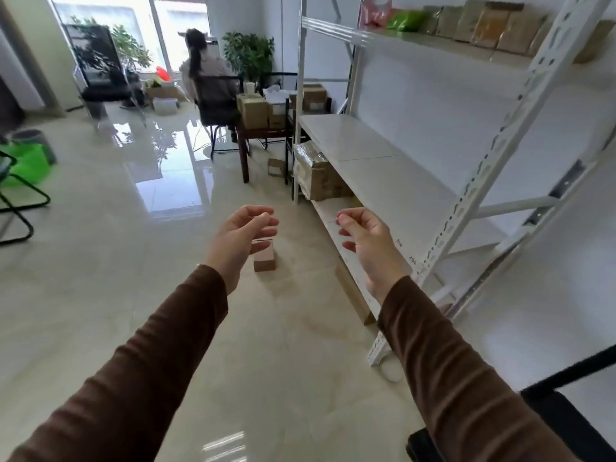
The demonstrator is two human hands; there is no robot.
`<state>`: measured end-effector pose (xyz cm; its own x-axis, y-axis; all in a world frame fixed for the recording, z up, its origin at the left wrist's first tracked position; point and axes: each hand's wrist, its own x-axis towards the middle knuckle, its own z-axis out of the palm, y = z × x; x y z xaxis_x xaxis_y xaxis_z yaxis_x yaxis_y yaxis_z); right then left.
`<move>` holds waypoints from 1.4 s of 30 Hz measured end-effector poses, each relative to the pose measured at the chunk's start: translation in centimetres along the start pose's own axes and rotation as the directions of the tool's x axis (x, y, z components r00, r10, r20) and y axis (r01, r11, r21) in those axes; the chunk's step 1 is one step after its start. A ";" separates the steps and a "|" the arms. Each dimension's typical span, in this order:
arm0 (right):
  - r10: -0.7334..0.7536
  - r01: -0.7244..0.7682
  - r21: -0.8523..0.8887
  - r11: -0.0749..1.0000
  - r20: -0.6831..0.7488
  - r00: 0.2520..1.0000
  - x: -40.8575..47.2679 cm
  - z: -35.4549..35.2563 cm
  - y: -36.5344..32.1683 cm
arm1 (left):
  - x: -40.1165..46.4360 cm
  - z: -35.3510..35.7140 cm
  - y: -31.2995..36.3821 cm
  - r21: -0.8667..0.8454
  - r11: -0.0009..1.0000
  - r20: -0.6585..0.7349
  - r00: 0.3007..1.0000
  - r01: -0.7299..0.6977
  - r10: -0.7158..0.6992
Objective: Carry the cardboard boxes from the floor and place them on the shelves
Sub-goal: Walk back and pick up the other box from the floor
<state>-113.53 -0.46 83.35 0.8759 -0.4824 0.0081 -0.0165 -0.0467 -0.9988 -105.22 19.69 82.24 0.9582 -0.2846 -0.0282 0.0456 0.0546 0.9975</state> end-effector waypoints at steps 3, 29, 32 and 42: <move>0.016 -0.016 0.001 1.000 0.072 0.997 6.9 2.9 0.5 | 5.2 -1.3 0.1 0.018 1.000 -0.049 0.999 0.010 -0.009; 0.184 -0.174 -0.066 0.983 0.231 0.955 48.6 37.0 6.4 | 51.7 -25.4 -3.8 -0.004 0.986 -0.139 0.977 0.165 -0.164; 0.184 -0.181 -0.031 0.983 0.185 0.965 54.4 39.6 7.6 | 58.3 -26.9 -4.5 0.015 0.985 -0.102 0.980 0.171 -0.168; 0.278 -0.283 0.039 0.958 0.108 0.955 74.1 48.5 10.0 | 80.7 -31.6 -3.9 0.072 0.974 -0.059 0.976 0.216 -0.212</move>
<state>-25.38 5.77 71.61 0.8834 -0.3793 -0.2751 -0.2450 0.1264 -0.9612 -19.18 26.76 73.98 0.9419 -0.2324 -0.2426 0.2307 -0.0776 0.9699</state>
